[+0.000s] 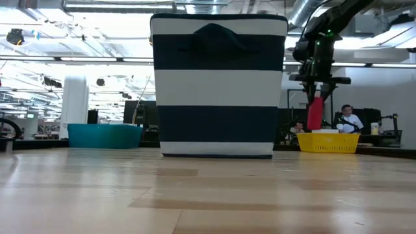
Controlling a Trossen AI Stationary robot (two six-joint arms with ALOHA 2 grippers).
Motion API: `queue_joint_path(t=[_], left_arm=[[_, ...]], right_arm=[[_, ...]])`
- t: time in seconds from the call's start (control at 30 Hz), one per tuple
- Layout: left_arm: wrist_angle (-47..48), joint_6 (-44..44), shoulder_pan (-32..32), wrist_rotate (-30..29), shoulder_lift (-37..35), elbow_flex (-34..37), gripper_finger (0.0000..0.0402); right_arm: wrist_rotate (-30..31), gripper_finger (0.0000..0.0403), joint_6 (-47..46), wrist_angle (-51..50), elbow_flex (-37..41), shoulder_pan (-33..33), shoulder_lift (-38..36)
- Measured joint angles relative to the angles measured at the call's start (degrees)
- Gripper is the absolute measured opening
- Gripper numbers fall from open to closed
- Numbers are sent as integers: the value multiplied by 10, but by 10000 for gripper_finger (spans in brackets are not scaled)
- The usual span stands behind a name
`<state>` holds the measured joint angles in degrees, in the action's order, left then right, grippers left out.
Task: Pick & place medical supplies in basket/bin
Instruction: Put the red bandage into the yellow bin
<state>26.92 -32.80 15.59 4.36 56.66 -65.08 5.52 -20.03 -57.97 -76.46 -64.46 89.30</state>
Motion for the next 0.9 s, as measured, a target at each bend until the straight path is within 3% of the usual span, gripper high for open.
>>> queue_joint_path(t=[0.9], left_arm=[[-25, -5, 0, -14, 0, 0, 301]], right_arm=[[19, 133, -114, 83, 73, 8, 1]])
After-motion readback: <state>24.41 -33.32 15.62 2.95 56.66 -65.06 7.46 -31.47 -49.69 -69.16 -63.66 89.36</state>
